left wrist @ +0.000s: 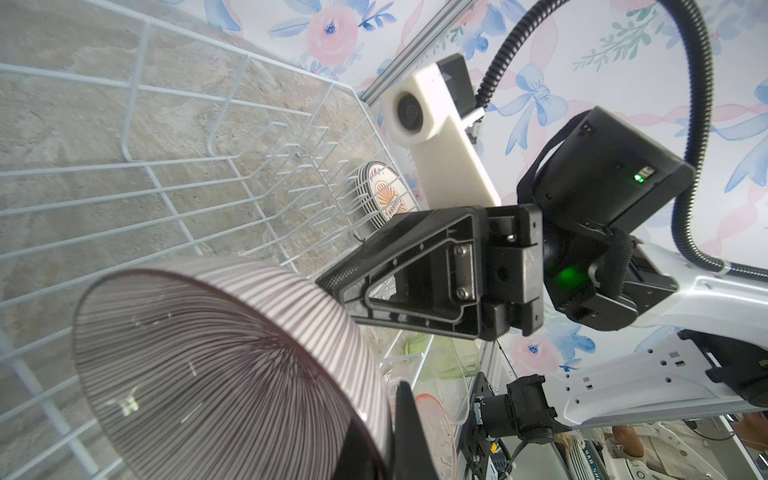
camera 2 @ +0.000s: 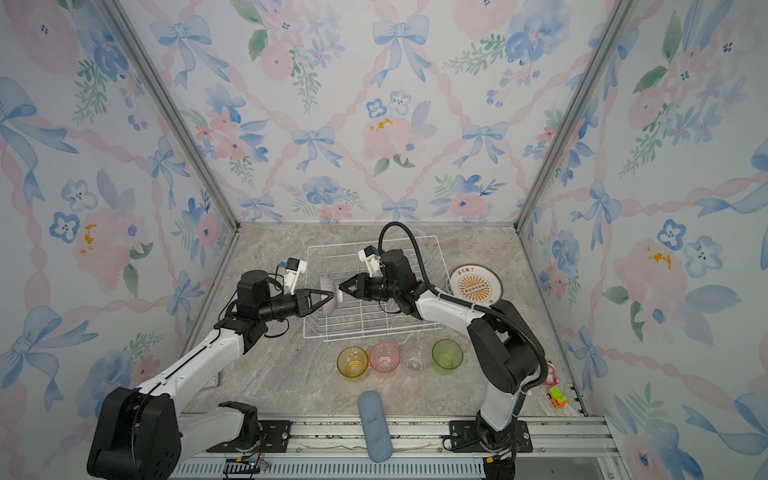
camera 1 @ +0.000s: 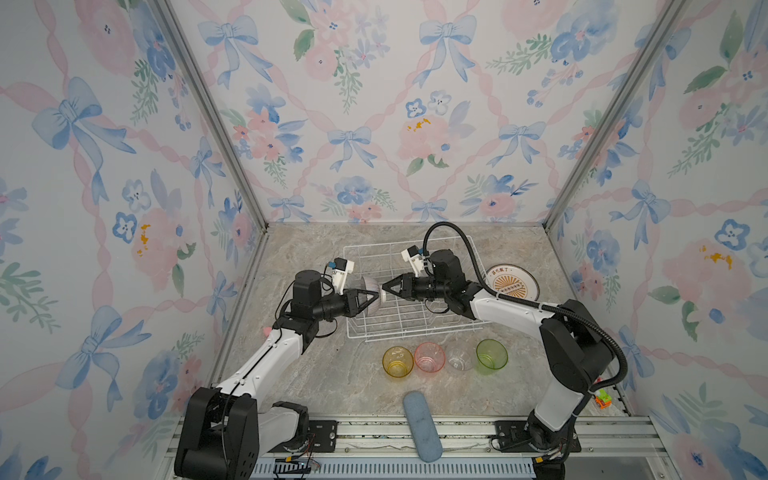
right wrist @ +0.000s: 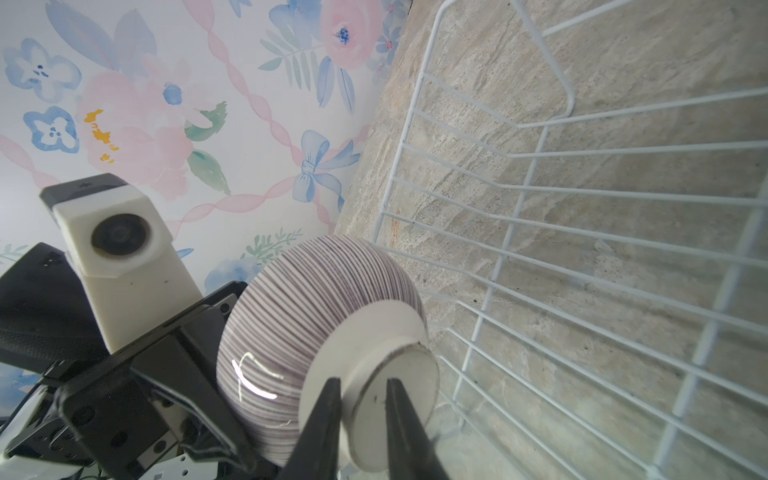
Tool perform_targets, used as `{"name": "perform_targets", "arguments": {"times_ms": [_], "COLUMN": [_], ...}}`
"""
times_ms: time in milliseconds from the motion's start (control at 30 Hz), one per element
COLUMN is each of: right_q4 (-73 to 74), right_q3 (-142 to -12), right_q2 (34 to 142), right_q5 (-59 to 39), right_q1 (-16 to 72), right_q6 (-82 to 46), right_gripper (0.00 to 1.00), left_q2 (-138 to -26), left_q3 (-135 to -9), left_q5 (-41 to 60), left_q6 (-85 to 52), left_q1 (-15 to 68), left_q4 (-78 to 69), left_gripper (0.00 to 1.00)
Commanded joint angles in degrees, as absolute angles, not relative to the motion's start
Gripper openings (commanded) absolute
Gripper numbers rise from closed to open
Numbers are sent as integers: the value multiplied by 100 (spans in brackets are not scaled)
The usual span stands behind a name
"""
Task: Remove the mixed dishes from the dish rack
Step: 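Close the left gripper on the striped bowl's rim held by the right gripper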
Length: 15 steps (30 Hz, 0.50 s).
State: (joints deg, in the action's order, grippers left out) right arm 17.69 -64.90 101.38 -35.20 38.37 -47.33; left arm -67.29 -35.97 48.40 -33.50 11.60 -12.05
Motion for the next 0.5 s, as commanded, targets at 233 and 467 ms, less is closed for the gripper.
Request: {"name": "perform_targets", "arguments": {"times_ms": [233,467], "right_q4": [983,348], "right_q3": [-6670,-6741], "right_q2": [9937,9698], "right_q5": [-3197,-2955], "right_q1": [3799,3710], "right_q6": [-4159,-3719], "right_gripper": [23,23], "left_q2": [-6604,-6388], "left_q3": [-4054,-4466], "left_q5": [4742,4471], "left_q6": [-2523,-2102], "left_q1": [1155,1159], "left_q4": [-355,496], "left_gripper": [0,0]}}
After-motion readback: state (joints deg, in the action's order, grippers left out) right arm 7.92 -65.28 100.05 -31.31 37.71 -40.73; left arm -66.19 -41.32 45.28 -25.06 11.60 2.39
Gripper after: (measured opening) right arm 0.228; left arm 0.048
